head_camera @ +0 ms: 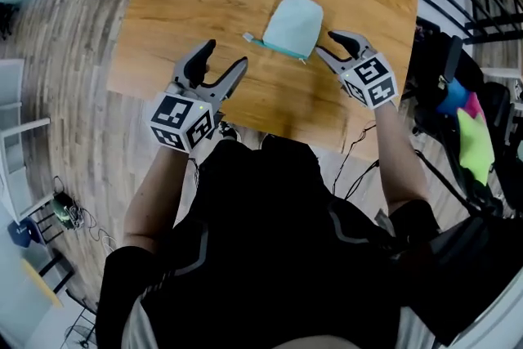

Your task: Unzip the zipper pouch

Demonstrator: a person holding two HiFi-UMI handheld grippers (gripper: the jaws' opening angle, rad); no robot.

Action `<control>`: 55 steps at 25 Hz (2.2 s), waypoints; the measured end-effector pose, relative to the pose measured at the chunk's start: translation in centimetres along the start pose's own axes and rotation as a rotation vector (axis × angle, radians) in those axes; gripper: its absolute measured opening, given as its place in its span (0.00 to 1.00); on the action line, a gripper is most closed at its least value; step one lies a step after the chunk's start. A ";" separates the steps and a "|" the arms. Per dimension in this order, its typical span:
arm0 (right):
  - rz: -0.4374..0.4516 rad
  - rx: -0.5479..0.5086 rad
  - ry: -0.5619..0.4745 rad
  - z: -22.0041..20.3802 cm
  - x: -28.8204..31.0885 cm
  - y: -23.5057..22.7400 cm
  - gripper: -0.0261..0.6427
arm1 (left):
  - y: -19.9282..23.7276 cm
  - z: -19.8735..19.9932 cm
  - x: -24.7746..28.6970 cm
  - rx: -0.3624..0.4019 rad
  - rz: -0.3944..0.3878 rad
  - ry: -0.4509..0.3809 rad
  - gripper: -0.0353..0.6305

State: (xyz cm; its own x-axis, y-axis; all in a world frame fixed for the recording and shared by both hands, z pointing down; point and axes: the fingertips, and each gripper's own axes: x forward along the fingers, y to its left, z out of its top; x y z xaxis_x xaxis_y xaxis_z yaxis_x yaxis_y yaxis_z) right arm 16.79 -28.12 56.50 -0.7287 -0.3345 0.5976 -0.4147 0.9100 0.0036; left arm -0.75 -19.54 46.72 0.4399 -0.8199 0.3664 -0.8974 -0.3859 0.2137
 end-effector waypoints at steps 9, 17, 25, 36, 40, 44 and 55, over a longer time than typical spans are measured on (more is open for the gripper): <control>0.131 -0.165 0.180 -6.4 4.5 1.3 0.29 | -0.4 -4.3 2.0 -0.061 -0.005 0.064 0.52; 0.249 -0.331 0.240 -8.6 7.5 2.6 0.25 | 0.1 -5.9 2.0 -0.118 0.030 0.082 0.50; 0.325 -0.415 0.300 -10.7 9.0 3.2 0.26 | 0.4 -7.6 2.1 -0.112 0.051 0.115 0.50; 0.400 -0.410 0.294 -11.2 8.9 4.1 0.16 | 0.9 -8.4 1.3 -0.107 0.072 0.145 0.50; 0.406 -0.363 0.273 -10.7 8.6 4.2 0.14 | 0.4 -8.2 1.6 -0.101 0.059 0.145 0.50; 0.393 -0.305 0.248 -9.6 8.2 4.1 0.14 | -0.1 -7.5 1.5 -0.089 0.029 0.143 0.48; 0.270 0.087 0.028 -0.3 4.9 3.0 0.13 | -0.2 -2.7 -0.2 0.007 -0.050 0.092 0.48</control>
State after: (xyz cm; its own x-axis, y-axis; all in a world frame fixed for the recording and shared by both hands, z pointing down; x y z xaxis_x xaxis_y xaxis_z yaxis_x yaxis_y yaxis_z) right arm 12.18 -26.98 59.69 -0.8042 -0.0748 0.5896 -0.2535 0.9404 -0.2265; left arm -0.54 -18.20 49.06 0.4847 -0.7578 0.4369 -0.8746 -0.4281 0.2278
